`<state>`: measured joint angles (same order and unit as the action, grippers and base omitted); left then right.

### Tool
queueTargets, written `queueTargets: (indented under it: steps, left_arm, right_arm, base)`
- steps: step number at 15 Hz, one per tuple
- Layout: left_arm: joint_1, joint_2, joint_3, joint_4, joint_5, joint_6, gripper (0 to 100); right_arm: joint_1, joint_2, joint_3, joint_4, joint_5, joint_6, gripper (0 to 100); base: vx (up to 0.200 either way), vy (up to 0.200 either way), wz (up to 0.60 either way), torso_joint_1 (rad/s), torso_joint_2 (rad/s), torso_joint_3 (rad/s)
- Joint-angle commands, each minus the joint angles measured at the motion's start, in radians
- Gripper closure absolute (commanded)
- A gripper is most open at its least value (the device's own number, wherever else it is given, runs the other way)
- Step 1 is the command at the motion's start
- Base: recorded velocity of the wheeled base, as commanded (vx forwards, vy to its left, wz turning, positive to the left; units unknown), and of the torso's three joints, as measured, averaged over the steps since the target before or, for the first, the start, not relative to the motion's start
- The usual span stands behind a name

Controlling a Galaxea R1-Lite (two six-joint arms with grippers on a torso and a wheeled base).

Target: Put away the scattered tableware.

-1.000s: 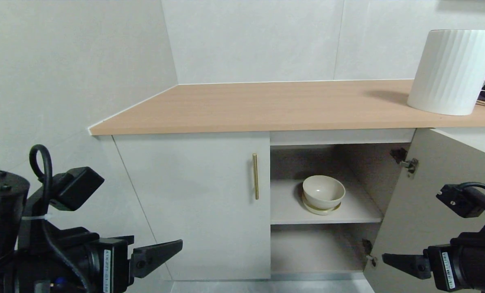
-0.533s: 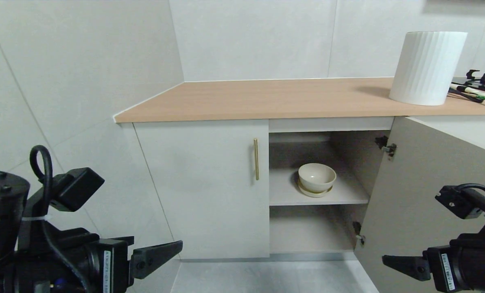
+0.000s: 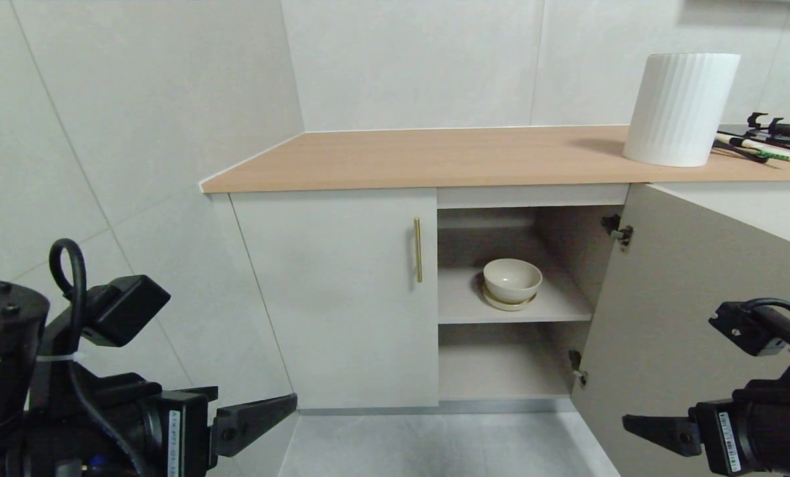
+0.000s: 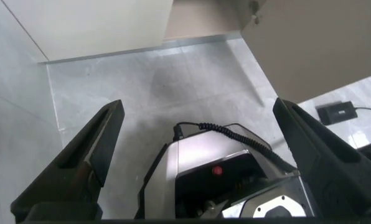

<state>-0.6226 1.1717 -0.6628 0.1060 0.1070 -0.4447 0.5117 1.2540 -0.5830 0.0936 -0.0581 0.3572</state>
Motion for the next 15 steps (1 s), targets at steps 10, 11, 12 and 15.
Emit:
queueTargets:
  steps: [10, 11, 12, 15]
  left_arm:
    - [0.000, -0.003, 0.000, -0.002, 0.003, 0.000, 0]
    - [0.000, -0.003, 0.000, -0.002, 0.003, 0.000, 0]
    - [0.000, -0.003, 0.000, -0.002, 0.003, 0.000, 0]
    - [0.000, -0.003, 0.000, -0.002, 0.003, 0.000, 0]
  right_arm:
    - [-0.001, -0.081, -0.044, 0.161, -0.032, -0.026, 0]
    - [-0.001, -0.096, -0.061, 0.222, -0.032, -0.043, 0]
    - [-0.001, -0.108, -0.075, 0.262, -0.032, -0.060, 0]
    - [-0.001, -0.159, -0.126, 0.388, -0.034, -0.083, 0]
  base:
    - [0.000, -0.100, 0.00, 0.000, 0.00, 0.004]
    - [0.000, -0.200, 0.00, 0.007, 0.00, 0.007]
    - [0.000, -0.200, 0.00, 0.002, 0.00, -0.007]
    - [0.000, -0.200, 0.00, 0.004, 0.00, 0.002]
